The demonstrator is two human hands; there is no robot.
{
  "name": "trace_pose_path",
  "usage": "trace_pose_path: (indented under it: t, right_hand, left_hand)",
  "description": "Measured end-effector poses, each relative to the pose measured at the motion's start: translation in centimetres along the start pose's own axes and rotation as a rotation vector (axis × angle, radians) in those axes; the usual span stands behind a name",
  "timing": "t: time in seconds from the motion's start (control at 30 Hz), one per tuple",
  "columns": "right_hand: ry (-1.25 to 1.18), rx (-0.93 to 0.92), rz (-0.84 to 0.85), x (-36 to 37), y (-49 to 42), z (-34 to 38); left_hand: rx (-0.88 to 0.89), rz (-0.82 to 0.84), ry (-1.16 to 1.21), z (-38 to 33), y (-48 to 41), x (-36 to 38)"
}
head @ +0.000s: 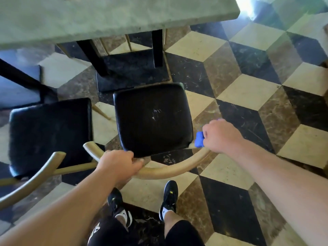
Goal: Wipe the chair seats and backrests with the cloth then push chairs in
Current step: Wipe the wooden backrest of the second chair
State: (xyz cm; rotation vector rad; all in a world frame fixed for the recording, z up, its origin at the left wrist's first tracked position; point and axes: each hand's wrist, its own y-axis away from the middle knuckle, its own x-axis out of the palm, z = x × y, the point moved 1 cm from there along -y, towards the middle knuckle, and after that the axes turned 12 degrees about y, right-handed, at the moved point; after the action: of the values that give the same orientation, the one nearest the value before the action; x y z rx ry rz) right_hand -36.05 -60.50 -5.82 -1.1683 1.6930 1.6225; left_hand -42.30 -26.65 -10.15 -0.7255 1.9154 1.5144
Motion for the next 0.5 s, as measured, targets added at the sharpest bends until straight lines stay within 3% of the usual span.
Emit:
trace_pose_path:
  t: [0.17,0.23,0.4,0.5]
  right_hand:
    - [-0.26,-0.186,0.318,0.5,2.2,9.7]
    - [-0.436,-0.238,0.401,0.3,2.1,13.7]
    - [-0.821,-0.286,0.434,-1.1,0.3,23.1]
    - [-1.017,-0.248,0.469,-2.1,-2.2,27.5]
  left_hand:
    - [-0.19,-0.237,-0.035,5.8,1.3,-1.9]
    - [-0.254,-0.334,0.086,7.6,1.0,-1.7]
    - [-0.27,-0.463,0.658,9.7,-0.5,-1.1]
    - [-0.275,-0.6,0.794,9.6,-0.6,-1.0]
